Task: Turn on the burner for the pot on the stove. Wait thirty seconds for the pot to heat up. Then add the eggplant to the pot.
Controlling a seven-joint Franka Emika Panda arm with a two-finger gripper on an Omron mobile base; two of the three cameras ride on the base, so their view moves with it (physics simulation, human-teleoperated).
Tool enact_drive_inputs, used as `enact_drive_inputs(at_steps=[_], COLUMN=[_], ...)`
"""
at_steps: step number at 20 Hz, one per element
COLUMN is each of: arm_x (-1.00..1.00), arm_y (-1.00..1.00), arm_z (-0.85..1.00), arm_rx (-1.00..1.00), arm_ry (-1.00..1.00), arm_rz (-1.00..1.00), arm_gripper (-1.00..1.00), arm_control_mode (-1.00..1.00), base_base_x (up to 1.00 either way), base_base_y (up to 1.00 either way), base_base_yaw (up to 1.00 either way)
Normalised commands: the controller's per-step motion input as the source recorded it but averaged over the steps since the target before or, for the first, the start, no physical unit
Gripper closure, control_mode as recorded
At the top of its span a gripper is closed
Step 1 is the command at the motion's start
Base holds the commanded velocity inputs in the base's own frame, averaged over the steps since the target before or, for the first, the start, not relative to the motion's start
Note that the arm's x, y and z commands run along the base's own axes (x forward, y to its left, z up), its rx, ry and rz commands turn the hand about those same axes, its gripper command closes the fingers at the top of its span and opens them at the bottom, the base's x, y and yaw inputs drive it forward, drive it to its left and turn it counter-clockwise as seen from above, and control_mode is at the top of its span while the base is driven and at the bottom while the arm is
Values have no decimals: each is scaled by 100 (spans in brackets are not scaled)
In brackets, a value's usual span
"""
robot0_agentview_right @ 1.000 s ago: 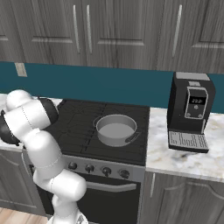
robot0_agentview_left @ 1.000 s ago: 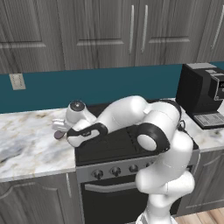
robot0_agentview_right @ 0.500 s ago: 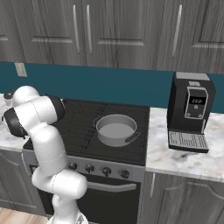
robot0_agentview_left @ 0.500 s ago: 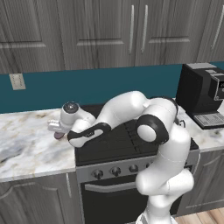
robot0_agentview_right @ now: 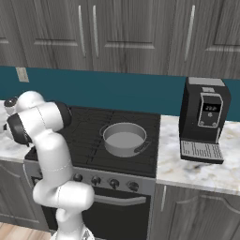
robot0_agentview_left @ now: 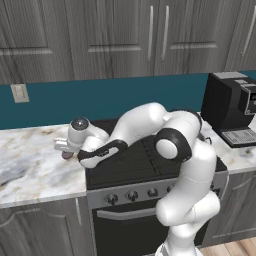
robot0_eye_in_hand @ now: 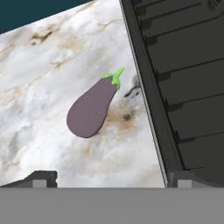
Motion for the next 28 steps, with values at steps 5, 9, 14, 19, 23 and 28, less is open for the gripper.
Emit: enact_drive_inputs(at_steps=[5,9,14,19,23,28], arm_x=[14,19,19,18,22,16], arm_y=[0,1,5,7,10,7], arm_z=[-5,-8,-6,-11,-13,-14], arm_rx=[0,0,0,0,0,0], arm_ry=[0,0,0,0,0,0], arm_rz=[0,0,0,0,0,0], arm_gripper=[-100,-100,-100,-100,-100,-100], arm_control_mode=[-100,-100,-100,-100,-100,-100], base_base_x=[0,0,0,0,0,0], base_base_y=[0,0,0,0,0,0], base_base_yaw=[0,0,0,0,0,0])
